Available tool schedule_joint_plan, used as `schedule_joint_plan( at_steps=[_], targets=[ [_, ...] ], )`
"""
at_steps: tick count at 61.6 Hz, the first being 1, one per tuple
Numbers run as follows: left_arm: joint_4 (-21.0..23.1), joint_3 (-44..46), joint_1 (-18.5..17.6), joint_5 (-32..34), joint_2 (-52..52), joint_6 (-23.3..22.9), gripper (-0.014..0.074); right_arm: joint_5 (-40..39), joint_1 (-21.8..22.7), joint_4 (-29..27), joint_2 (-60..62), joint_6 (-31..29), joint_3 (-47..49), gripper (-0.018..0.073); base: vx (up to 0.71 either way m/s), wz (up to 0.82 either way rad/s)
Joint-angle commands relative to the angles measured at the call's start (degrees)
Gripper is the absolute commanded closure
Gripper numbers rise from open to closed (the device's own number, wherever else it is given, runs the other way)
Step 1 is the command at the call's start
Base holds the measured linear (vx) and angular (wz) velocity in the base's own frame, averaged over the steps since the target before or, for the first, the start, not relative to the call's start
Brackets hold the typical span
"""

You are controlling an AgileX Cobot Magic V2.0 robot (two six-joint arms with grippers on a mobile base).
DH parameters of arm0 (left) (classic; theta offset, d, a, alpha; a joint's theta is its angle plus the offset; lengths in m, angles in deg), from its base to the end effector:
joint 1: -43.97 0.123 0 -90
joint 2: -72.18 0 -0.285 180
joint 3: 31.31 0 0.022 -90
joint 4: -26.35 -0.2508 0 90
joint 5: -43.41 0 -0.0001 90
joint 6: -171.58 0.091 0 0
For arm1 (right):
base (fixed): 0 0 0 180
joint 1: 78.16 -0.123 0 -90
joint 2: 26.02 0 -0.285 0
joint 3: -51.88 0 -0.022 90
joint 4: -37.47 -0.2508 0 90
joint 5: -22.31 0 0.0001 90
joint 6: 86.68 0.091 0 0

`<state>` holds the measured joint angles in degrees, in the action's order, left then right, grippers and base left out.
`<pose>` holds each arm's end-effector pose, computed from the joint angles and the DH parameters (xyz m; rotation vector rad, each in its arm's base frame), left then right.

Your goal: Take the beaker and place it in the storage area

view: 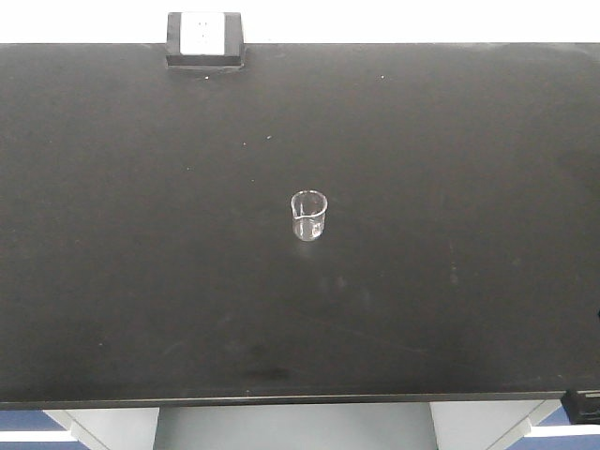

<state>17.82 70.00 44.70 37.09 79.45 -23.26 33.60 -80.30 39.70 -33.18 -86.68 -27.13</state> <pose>0.0568 0.0022 0.1951 -0.1122 1.6058 -0.0629 0.0562 0.0014 0.1853 -0.0585 1.6998 -0.0071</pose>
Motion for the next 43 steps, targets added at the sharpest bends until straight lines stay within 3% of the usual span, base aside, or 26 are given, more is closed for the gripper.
schedule_joint_plan(
  at_steps=[1, 43],
  targets=[
    [0.32, -1.25, -0.37, 4.85, -1.09, -0.33, 0.0605, -4.33, 0.32, 0.45, 0.71, -0.61, -0.46, 0.0568, 0.0, 0.0],
    [0.32, -1.25, -0.37, 4.85, -1.09, -0.33, 0.0605, -4.27, 0.32, 0.45, 0.71, -0.61, -0.46, 0.0567, 0.0, 0.0]
  ],
)
